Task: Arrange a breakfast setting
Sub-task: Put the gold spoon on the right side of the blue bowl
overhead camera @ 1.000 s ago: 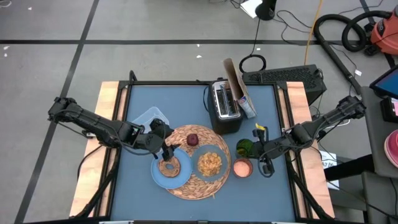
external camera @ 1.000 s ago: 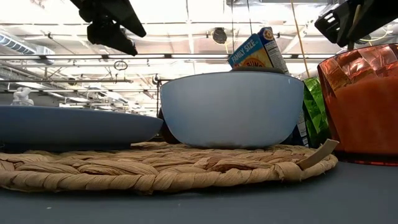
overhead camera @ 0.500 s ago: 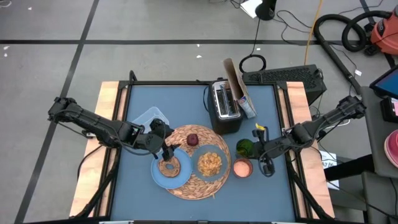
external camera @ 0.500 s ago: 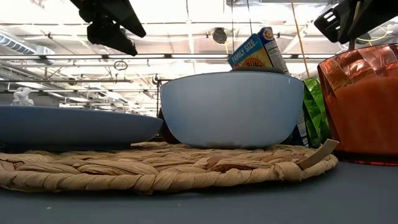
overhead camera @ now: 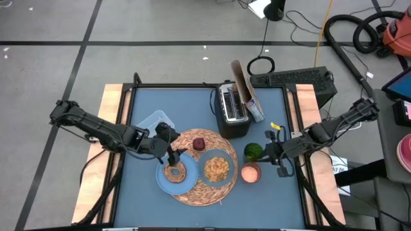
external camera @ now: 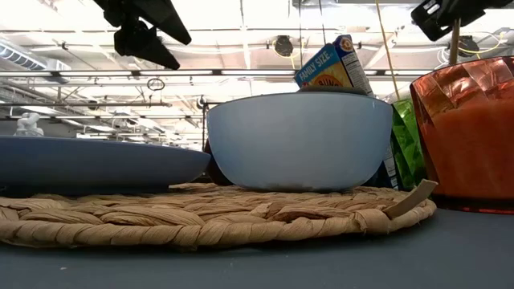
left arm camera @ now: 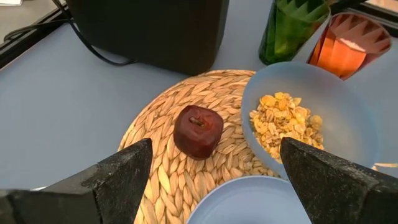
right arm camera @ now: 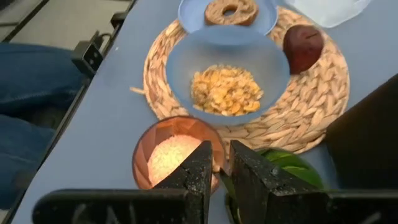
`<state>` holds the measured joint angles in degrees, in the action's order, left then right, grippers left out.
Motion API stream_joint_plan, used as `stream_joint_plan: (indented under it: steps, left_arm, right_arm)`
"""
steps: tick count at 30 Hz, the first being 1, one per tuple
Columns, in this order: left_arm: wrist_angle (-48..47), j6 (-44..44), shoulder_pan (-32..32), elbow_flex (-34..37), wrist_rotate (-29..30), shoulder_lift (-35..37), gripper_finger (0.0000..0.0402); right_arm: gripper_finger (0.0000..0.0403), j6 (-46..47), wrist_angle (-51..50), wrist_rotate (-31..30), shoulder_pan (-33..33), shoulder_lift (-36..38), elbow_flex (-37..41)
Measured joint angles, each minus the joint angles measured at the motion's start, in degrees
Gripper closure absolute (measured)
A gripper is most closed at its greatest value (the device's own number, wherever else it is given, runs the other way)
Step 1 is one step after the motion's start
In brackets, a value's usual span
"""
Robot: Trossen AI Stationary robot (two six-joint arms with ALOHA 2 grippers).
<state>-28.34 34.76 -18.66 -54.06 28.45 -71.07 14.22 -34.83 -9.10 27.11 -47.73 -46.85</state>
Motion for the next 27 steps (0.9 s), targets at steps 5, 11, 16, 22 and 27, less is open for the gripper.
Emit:
stream_joint_plan:
  steps: [5, 11, 16, 22, 27]
  left_arm:
    - [1.4, -0.02, -0.02, 0.01, -0.02, 0.0, 0.0043]
    - [1.67, -0.02, -0.02, 0.0, -0.02, 0.0, 0.0043]
    - [1.67, -0.02, -0.02, 0.0, -0.02, 0.0, 0.0043]
    - [1.67, -0.02, -0.01, 0.02, -0.02, 0.0, 0.0043]
    - [3.65, 0.0, 0.0, 0.02, 0.1, 0.0, 0.0043]
  right_arm:
    - [0.0356, -0.29, 0.37, -1.34, 0.0, 1.81, 0.0]
    - [0.0385, -0.43, 0.33, -1.34, 0.0, 2.06, 0.0]
    - [0.0395, -0.57, 0.09, -1.45, 0.0, 2.11, -0.02]
    - [0.0389, -0.46, -0.02, -1.36, 0.0, 2.11, -0.02]
    - [0.0397, -0.89, 0.08, -1.43, 0.0, 2.11, -0.04]
